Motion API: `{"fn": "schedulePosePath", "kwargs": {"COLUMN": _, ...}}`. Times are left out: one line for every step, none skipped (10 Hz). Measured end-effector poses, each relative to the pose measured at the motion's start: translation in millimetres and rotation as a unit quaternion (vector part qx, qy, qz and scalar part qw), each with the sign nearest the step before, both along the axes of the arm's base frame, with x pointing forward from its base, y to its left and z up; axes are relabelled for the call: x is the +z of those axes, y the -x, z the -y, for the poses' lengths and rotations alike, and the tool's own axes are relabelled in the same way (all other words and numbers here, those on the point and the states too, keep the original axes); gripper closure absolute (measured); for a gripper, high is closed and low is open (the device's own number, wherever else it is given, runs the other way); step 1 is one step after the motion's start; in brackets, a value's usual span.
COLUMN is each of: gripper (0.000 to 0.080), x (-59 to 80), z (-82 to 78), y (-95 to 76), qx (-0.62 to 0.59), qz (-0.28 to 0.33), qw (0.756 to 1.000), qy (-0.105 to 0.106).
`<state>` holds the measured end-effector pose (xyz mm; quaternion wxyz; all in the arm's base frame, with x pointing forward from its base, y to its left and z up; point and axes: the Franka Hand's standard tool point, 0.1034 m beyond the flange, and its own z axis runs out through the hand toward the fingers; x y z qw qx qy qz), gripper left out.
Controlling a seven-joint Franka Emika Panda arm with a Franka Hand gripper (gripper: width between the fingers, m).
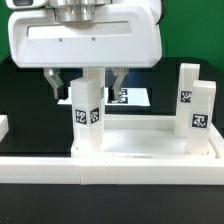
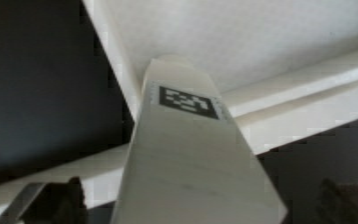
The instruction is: Assemble desk
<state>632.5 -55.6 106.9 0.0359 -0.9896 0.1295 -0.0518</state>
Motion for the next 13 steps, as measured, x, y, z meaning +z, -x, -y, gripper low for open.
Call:
{"fn": "schedulePosePath", "kwargs": {"gripper": 0.0150, "x": 0.0, "z": 1.9, "y": 0.0, "qx": 0.053, "qz": 0.004, "qw": 0.999, "qy": 0.007}}
{"fn": "schedulePosePath", "kwargs": {"gripper": 0.0150, "x": -0.4, "z": 4.3, "y": 0.6, "qx": 0.078, "qz": 0.006, "qw": 0.997, "qy": 0.011}}
{"fn": "schedulePosePath", "kwargs": {"gripper": 0.0150, "x": -0.9, "z": 5.4, "y": 1.4, "qx": 0.082, "qz": 0.007, "qw": 0.997, "qy": 0.012}}
{"fn": "schedulePosePath", "kwargs": {"gripper": 0.0150, "x": -1.3, "z": 5.4, "y": 1.6, "qx": 0.076, "qz": 0.006, "qw": 0.997, "qy": 0.011}}
{"fn": "schedulePosePath", "kwargs": {"gripper": 0.0150, "x": -1.9, "z": 4.7, "y": 3.5, "qx": 0.075, "qz": -0.002, "qw": 0.997, "qy": 0.007}}
{"fn": "schedulePosePath", "kwargs": {"gripper": 0.0150, "x": -2.1, "z": 5.4, "y": 3.3, "qx": 0.075, "qz": -0.002, "qw": 0.997, "qy": 0.008}}
{"fn": "schedulePosePath", "kwargs": {"gripper": 0.0150, "x": -2.3, "z": 5.3, "y": 3.6, "qx": 0.075, "qz": -0.002, "qw": 0.997, "qy": 0.007}}
{"fn": "schedulePosePath", "kwargs": {"gripper": 0.0150, "x": -2.9, "z": 0.0, "y": 13.9, "qx": 0.084, "qz": -0.049, "qw": 0.995, "qy": -0.012}}
{"fn": "schedulePosePath", "kwargs": {"gripper": 0.0150, "x": 1.0, "z": -2.2, "y": 13.6, "qx": 0.093, "qz": -0.081, "qw": 0.992, "qy": -0.020}}
{"fn": "schedulePosePath", "kwargs": {"gripper": 0.0150, "x": 2.5, "z": -3.0, "y": 10.0, "qx": 0.102, "qz": -0.087, "qw": 0.991, "qy": -0.016}}
{"fn": "schedulePosePath", "kwargs": {"gripper": 0.0150, "x": 2.5, "z": -5.7, "y": 9.8, "qx": 0.105, "qz": -0.088, "qw": 0.990, "qy": -0.016}}
{"fn": "schedulePosePath", "kwargs": {"gripper": 0.0150, "x": 2.4, "z": -4.5, "y": 9.7, "qx": 0.112, "qz": -0.087, "qw": 0.990, "qy": -0.015}}
{"fn": "schedulePosePath", "kwargs": {"gripper": 0.0150, "x": 2.3, "z": -3.5, "y": 9.8, "qx": 0.117, "qz": -0.086, "qw": 0.989, "qy": -0.015}}
